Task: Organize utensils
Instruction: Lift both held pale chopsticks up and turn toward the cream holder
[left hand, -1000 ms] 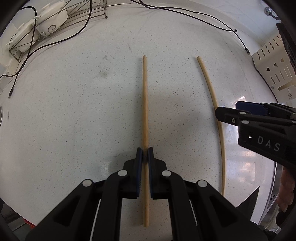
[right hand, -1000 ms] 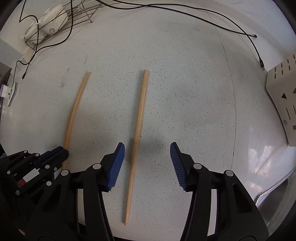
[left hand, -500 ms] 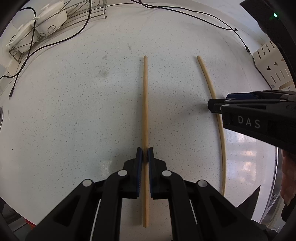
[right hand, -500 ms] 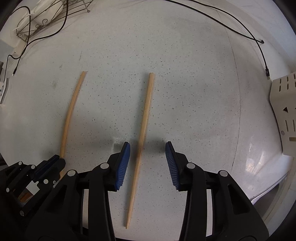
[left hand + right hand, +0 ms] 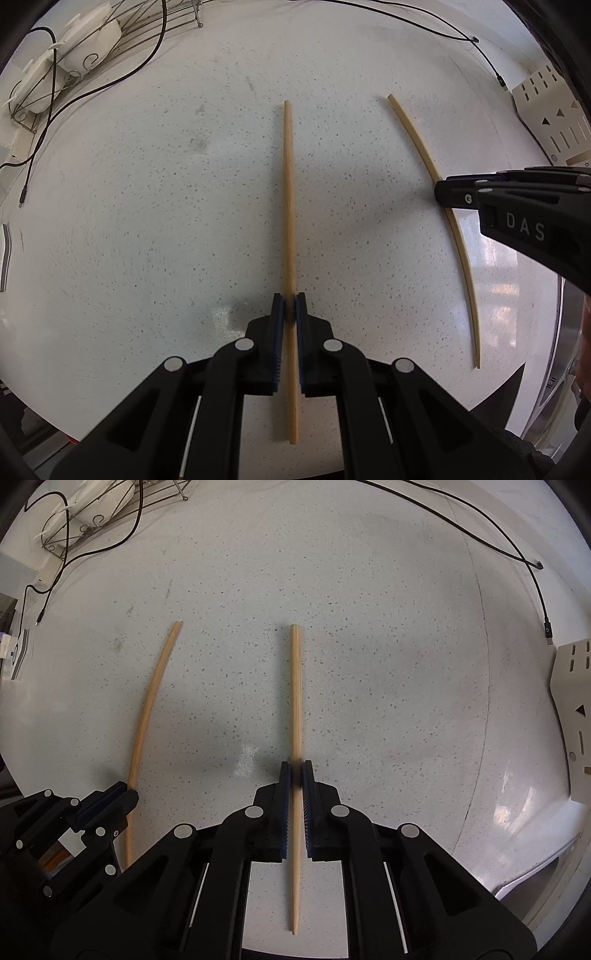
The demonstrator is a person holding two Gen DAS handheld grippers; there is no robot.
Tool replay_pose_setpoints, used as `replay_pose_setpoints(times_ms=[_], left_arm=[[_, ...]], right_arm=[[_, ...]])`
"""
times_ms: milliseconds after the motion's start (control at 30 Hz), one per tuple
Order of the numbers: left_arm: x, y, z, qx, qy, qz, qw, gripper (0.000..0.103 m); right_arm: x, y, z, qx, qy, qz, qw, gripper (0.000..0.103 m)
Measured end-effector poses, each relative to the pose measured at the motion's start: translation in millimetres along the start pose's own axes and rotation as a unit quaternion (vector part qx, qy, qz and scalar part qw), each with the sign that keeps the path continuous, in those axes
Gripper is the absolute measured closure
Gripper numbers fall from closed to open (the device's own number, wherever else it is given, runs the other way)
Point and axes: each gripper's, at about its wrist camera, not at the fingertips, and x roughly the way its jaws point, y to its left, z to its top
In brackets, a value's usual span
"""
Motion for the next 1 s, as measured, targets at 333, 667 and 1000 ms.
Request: replay_pose_setpoints(times_ms=[333, 667, 1000], left_arm=[[8, 5, 1, 0.001, 0.006, -0.012, 0.9999, 0.097], [0, 20, 3, -0.003, 0.004, -0.019, 0.9998, 0.097], [-22, 16, 5, 0.006, -0.025, -0.018, 0.9995, 0.097]], right_arm=[[-5, -32, -8, 0.005, -0.003, 0.021, 1.0, 0.097], [-13, -45, -13, 0.01, -0.016, 0.029, 0.999, 0.097], [-33, -54, -19, 0.022, -0.036, 0.039, 0.998, 0.097]])
